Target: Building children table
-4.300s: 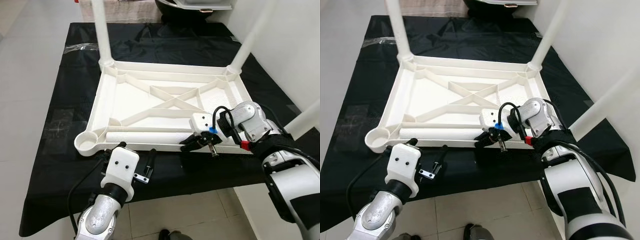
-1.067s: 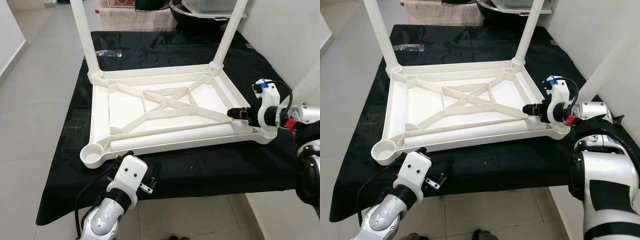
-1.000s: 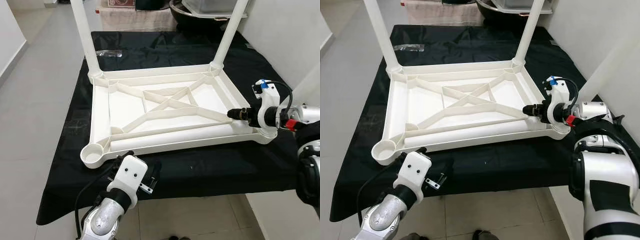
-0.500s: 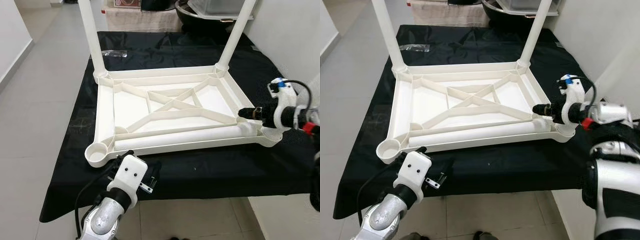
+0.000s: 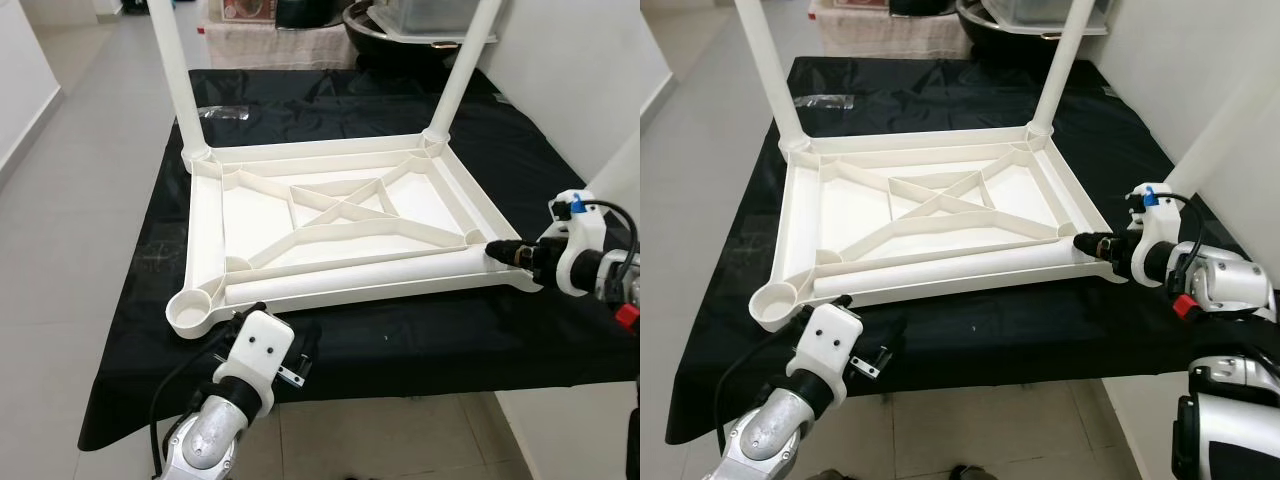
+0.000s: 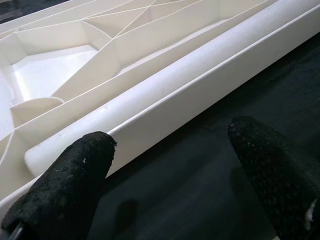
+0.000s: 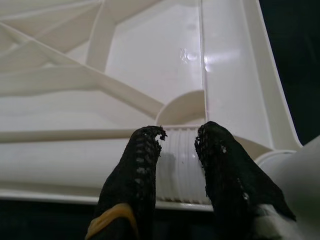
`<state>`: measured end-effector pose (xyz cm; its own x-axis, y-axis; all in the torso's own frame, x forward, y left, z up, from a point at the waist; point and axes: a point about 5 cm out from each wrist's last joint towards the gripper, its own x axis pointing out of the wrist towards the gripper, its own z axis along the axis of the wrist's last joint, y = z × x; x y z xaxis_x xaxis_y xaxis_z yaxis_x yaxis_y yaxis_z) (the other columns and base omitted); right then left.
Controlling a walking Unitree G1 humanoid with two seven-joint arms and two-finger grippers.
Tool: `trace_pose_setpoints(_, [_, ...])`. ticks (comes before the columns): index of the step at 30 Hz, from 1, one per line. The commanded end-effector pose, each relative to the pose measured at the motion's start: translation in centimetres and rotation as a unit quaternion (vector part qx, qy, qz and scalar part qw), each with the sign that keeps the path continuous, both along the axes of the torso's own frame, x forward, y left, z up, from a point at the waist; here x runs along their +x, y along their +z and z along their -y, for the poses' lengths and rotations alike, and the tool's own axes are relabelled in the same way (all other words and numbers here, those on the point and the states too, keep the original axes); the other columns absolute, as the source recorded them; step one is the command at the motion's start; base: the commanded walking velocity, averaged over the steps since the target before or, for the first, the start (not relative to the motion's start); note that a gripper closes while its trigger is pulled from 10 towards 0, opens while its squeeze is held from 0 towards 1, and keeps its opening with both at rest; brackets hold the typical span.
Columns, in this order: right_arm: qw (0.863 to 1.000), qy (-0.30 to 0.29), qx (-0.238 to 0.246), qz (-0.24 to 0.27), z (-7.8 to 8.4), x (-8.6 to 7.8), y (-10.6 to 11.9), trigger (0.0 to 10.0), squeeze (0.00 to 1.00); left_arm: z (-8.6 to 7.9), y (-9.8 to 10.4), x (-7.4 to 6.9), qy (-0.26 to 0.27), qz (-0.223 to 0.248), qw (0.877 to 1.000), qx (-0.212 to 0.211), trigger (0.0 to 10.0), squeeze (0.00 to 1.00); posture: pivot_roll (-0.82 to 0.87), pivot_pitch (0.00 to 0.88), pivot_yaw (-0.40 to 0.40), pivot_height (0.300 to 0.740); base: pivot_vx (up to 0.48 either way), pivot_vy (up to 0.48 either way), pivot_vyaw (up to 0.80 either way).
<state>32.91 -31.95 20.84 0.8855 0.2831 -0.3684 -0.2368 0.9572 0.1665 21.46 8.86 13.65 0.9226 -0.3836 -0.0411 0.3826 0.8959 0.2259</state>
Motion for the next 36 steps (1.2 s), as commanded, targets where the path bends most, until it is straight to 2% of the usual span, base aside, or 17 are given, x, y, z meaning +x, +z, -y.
trace_pose_setpoints(1, [1.000,-0.001,0.018,-0.009,-0.2,-0.4,-0.5,10.0,0.00,-0.1,-0.4,0.0,0.000,-0.004,1.000,0.005,10.0,0.00,0.02,0.113,-0.054,0.740,0.000,0.000,0.00])
trace_pose_setpoints(5, [1.000,0.000,0.019,-0.016,-0.4,-0.4,-0.8,10.0,0.00,-0.1,-0.4,0.0,0.000,-0.004,1.000,0.005,10.0,0.00,0.02,0.110,-0.056,0.740,0.000,0.000,0.00])
trace_pose_setpoints(9, [0.998,-0.017,0.030,-0.050,-0.6,-0.4,-1.7,10.0,0.00,-0.1,-0.4,0.0,0.001,-0.003,1.000,0.006,10.0,0.00,0.03,0.110,-0.060,0.740,0.000,0.000,0.00])
trace_pose_setpoints(17, [0.996,-0.069,0.029,-0.045,-0.3,0.2,-1.8,10.0,0.00,-0.2,-0.5,-0.1,0.002,-0.002,1.000,0.006,10.0,0.00,0.03,0.107,-0.058,0.740,0.000,0.000,0.00])
trace_pose_setpoints(28, [0.996,-0.060,0.045,-0.041,-1.5,1.4,-1.3,10.0,0.00,-0.1,-0.5,-0.2,0.002,-0.003,1.000,0.005,10.0,0.00,0.03,0.106,-0.066,0.740,0.000,0.000,0.00])
trace_pose_setpoints(29, [0.996,-0.057,0.049,-0.045,-1.7,1.7,-1.4,10.0,0.81,-0.1,-0.5,-0.2,0.002,-0.003,1.000,0.006,10.0,0.00,0.03,0.105,-0.065,0.740,0.000,0.000,0.00])
trace_pose_setpoints(32, [0.996,-0.057,0.049,-0.048,-1.8,1.9,-1.4,10.0,0.81,-0.1,-0.5,-0.2,0.002,-0.003,1.000,0.006,10.0,0.00,0.03,0.105,-0.065,0.740,0.000,0.000,0.00])
trace_pose_setpoints(33, [0.997,-0.050,0.046,-0.047,-2.1,2.0,-1.4,10.0,1.00,-0.1,-0.5,-0.2,0.002,-0.003,1.000,0.006,10.0,0.00,0.03,0.106,-0.068,0.740,0.000,0.000,0.00])
trace_pose_setpoints(36, [0.997,-0.059,0.029,-0.040,-2.2,2.6,-1.0,10.0,1.00,-0.2,-0.5,-0.3,0.004,-0.003,1.000,0.006,10.0,0.00,0.03,0.110,-0.070,0.740,0.000,0.000,0.00])
